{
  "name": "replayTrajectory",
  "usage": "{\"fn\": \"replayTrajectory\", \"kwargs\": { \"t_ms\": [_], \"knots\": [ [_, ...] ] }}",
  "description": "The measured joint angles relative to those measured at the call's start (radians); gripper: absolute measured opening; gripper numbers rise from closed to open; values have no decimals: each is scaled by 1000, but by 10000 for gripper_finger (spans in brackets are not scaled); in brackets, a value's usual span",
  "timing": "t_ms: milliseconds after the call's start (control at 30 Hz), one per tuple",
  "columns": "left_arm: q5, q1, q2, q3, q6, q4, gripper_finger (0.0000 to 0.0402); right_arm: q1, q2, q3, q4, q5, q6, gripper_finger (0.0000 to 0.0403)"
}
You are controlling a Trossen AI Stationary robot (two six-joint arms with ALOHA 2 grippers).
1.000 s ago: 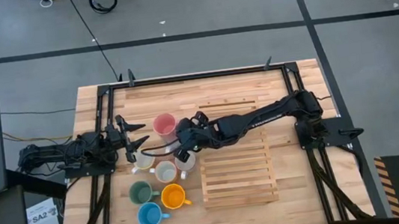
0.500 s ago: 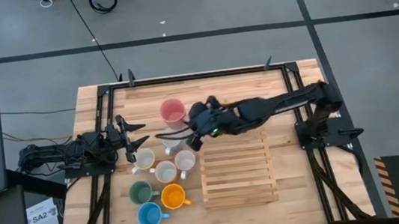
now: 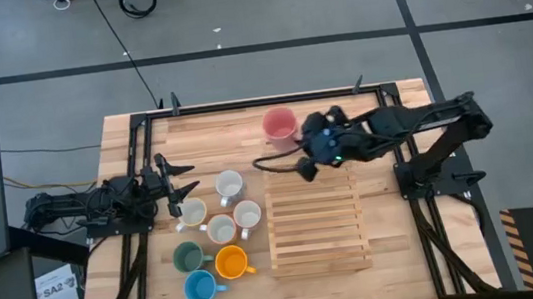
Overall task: Place coffee mugs
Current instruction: Put the pink mug on the shelf
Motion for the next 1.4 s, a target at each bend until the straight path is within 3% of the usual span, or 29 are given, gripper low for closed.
{"fn": "replayTrajectory", "kwargs": {
  "t_ms": [333, 667, 933, 1400],
  "knots": [
    [0, 0, 0, 0, 0, 0, 224, 97, -269, -357, 28, 70, 139, 55],
    [0, 0, 0, 0, 0, 0, 224, 136, -458, -649, 209, 91, 73, 56],
    [0, 0, 0, 0, 0, 0, 224, 136, -522, -746, 219, 110, 64, 56],
    [0, 0, 0, 0, 0, 0, 224, 128, -508, -756, 222, 122, 48, 60]
  ]
}}
